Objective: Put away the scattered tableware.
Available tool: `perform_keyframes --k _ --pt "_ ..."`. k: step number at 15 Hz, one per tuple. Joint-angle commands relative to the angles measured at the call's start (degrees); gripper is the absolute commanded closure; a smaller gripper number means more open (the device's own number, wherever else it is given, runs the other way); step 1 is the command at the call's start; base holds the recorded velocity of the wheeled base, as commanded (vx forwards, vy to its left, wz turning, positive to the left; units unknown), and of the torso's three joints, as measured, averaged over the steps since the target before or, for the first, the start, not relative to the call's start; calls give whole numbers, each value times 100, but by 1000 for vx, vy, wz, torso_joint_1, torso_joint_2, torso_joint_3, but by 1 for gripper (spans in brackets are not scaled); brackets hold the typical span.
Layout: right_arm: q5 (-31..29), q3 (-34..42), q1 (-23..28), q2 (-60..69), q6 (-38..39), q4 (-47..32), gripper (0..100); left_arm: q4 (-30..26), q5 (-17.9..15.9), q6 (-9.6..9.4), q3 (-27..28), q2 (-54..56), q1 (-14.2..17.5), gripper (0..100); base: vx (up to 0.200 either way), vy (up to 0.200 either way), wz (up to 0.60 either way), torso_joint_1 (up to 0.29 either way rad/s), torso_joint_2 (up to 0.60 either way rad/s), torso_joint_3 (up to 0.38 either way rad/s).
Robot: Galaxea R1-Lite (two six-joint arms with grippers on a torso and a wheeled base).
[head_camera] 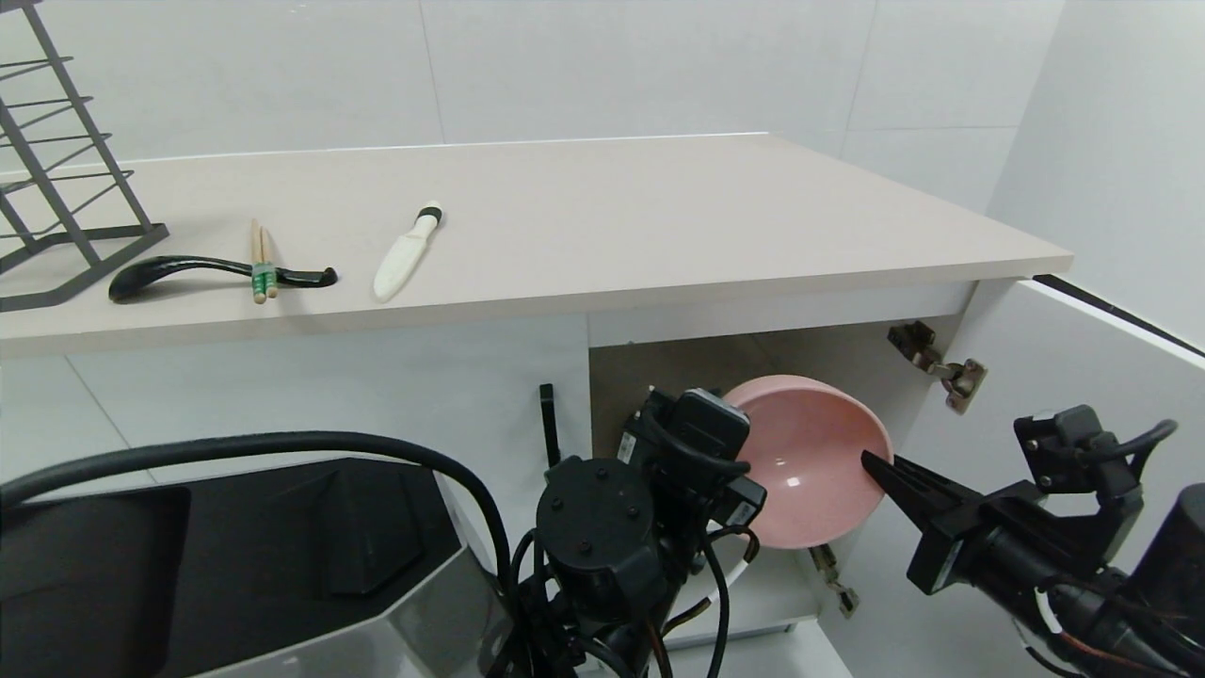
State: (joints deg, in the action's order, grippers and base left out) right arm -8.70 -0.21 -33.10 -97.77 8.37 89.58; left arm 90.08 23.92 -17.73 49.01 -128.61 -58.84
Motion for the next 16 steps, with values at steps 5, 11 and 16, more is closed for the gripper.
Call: perform_keyframes --k 5,11,16 --pt "27 3 -4 -23 6 16 100 -8 -28 6 48 -6 -145 0 0 0 0 0 0 0" --pt "27 3 40 -14 -3 16 100 -8 -28 6 4 196 -154 0 0 0 0 0 0 0" --pt "27 21 40 -23 -3 16 100 -8 -80 6 -515 539 -162 0 0 0 0 0 0 0"
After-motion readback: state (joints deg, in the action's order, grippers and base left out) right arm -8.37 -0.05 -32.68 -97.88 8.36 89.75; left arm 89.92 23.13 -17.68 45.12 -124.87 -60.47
